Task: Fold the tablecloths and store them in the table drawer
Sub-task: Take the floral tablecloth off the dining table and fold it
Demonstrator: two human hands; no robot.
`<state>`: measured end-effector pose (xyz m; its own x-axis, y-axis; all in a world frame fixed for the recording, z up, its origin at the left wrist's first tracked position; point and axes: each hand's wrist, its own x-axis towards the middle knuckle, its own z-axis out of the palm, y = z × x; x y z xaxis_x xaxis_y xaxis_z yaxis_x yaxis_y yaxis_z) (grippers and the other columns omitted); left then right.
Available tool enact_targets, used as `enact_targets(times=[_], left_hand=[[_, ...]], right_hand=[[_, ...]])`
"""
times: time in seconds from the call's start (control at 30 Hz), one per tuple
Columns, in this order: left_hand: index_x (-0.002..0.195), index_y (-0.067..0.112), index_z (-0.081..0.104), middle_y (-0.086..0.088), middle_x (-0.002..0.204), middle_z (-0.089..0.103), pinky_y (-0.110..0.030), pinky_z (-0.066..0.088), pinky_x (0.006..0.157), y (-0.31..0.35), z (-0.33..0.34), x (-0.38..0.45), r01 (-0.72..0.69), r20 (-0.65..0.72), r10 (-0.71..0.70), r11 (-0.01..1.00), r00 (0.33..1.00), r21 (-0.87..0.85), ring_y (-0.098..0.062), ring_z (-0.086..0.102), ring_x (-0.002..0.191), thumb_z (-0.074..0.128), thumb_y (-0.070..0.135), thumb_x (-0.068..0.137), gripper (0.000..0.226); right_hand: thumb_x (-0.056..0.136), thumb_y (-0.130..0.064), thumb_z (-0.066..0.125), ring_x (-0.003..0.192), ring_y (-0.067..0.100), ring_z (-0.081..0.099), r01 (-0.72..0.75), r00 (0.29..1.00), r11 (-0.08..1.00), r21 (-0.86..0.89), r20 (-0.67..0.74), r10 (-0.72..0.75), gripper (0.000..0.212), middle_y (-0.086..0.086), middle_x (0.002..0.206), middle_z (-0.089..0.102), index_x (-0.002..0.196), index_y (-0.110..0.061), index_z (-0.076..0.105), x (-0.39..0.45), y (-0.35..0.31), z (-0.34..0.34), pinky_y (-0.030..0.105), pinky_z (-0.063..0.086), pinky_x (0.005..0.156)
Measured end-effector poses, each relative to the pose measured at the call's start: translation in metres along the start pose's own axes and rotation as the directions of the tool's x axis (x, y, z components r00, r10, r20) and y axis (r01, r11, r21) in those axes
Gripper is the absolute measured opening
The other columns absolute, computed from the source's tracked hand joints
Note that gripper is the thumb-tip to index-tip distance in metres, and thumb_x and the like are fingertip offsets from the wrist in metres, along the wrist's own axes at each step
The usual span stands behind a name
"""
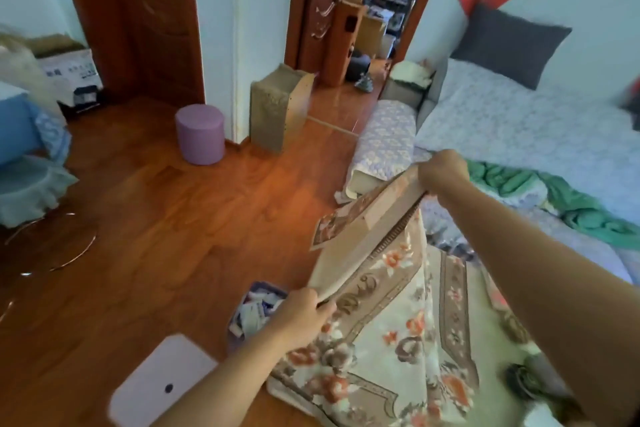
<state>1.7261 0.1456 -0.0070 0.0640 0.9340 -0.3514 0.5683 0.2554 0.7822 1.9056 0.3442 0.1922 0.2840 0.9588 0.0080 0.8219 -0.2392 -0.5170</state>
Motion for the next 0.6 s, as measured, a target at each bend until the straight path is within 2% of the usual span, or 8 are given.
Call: enact_targets(times=[0.07, 0.13, 0.23, 0.3, 0.37, 0.43, 0.5, 0.6], left_hand=[[0.101, 0.02, 0.066, 0.004, 0.076, 0.065, -0.03, 0.051, 0.054, 0.026, -0.053, 0.018, -0.043, -0.181, 0.052, 0.998, 0.982, 0.051, -0.016, 0.063, 0.063, 0.049, 0.042, 0.103, 0.028], [0.094, 0.023, 0.064, 0.002, 0.083, 0.069, -0.04, 0.058, 0.07, 0.055, -0.114, 0.033, -0.04, -0.372, 0.131, 0.969, 0.919, 0.244, -0.022, 0.069, 0.077, 0.049, 0.043, 0.102, 0.026], [0.096, 0.026, 0.062, 0.003, 0.085, 0.066, -0.04, 0.059, 0.07, 0.112, -0.196, 0.032, 0.03, -0.529, 0.258, 0.88, 0.808, 0.475, -0.022, 0.066, 0.079, 0.048, 0.044, 0.102, 0.024], [0.099, 0.027, 0.062, 0.003, 0.085, 0.064, -0.037, 0.056, 0.066, 0.151, -0.232, 0.025, 0.063, -0.585, 0.364, 0.81, 0.725, 0.583, -0.022, 0.063, 0.076, 0.048, 0.044, 0.102, 0.022], [0.101, 0.025, 0.059, -0.001, 0.087, 0.061, -0.035, 0.045, 0.062, 0.186, -0.253, 0.022, 0.134, -0.608, 0.462, 0.715, 0.646, 0.686, -0.027, 0.061, 0.077, 0.051, 0.037, 0.101, 0.015], [0.102, 0.023, 0.056, -0.006, 0.092, 0.065, -0.036, 0.038, 0.062, 0.217, -0.265, 0.019, 0.222, -0.626, 0.498, 0.648, 0.6, 0.729, -0.033, 0.064, 0.082, 0.054, 0.027, 0.099, 0.006], [0.104, 0.022, 0.054, -0.006, 0.094, 0.067, -0.037, 0.037, 0.062, 0.238, -0.272, 0.019, 0.304, -0.654, 0.484, 0.616, 0.582, 0.727, -0.035, 0.067, 0.085, 0.056, 0.022, 0.096, 0.008], [0.101, 0.025, 0.05, 0.0, 0.09, 0.066, -0.036, 0.049, 0.062, 0.257, -0.277, 0.011, 0.412, -0.719, 0.455, 0.603, 0.526, 0.683, -0.029, 0.068, 0.08, 0.063, 0.026, 0.094, 0.015]], right_hand=[[0.087, -0.005, 0.059, 0.051, 0.028, 0.062, -0.077, 0.996, 0.986, 0.147, -0.028, 0.082, 0.006, 0.017, 0.067, 0.062, 0.083, -0.001, 0.062, 0.038, -0.017, -0.025, 0.031, 0.048, 0.043], [0.084, 0.004, 0.06, 0.048, 0.029, 0.066, -0.161, 0.987, 0.932, 0.324, 0.046, 0.155, 0.006, 0.021, 0.073, 0.066, 0.089, 0.001, 0.062, 0.07, -0.033, -0.041, 0.038, 0.056, 0.047], [0.096, 0.003, 0.041, 0.074, 0.04, 0.069, -0.141, 0.989, 0.85, 0.507, 0.109, 0.099, 0.013, 0.024, 0.089, 0.061, 0.101, 0.002, 0.053, 0.094, -0.063, -0.064, 0.059, 0.059, 0.071], [0.102, -0.006, 0.037, 0.086, 0.042, 0.069, -0.145, 0.989, 0.76, 0.633, 0.113, 0.095, 0.015, 0.022, 0.103, 0.061, 0.112, -0.001, 0.046, 0.117, -0.075, -0.078, 0.057, 0.06, 0.074], [0.099, -0.005, 0.048, 0.087, 0.036, 0.07, -0.151, 0.987, 0.657, 0.738, 0.146, 0.064, 0.02, 0.02, 0.112, 0.064, 0.119, -0.003, 0.051, 0.146, -0.082, -0.088, 0.052, 0.062, 0.069], [0.092, 0.002, 0.056, 0.087, 0.032, 0.069, -0.123, 0.988, 0.56, 0.819, 0.152, -0.006, 0.016, 0.02, 0.115, 0.065, 0.106, -0.006, 0.056, 0.157, -0.096, -0.099, 0.048, 0.062, 0.075], [0.091, 0.011, 0.052, 0.09, 0.032, 0.067, -0.17, 0.978, 0.407, 0.898, 0.204, -0.04, 0.015, 0.022, 0.103, 0.064, 0.088, -0.004, 0.053, 0.157, -0.108, -0.107, 0.05, 0.058, 0.086], [0.089, 0.016, 0.046, 0.103, 0.037, 0.065, -0.2, 0.955, 0.291, 0.935, 0.253, -0.154, 0.019, 0.023, 0.106, 0.064, 0.092, 0.0, 0.056, 0.17, -0.135, -0.114, 0.056, 0.055, 0.091]])
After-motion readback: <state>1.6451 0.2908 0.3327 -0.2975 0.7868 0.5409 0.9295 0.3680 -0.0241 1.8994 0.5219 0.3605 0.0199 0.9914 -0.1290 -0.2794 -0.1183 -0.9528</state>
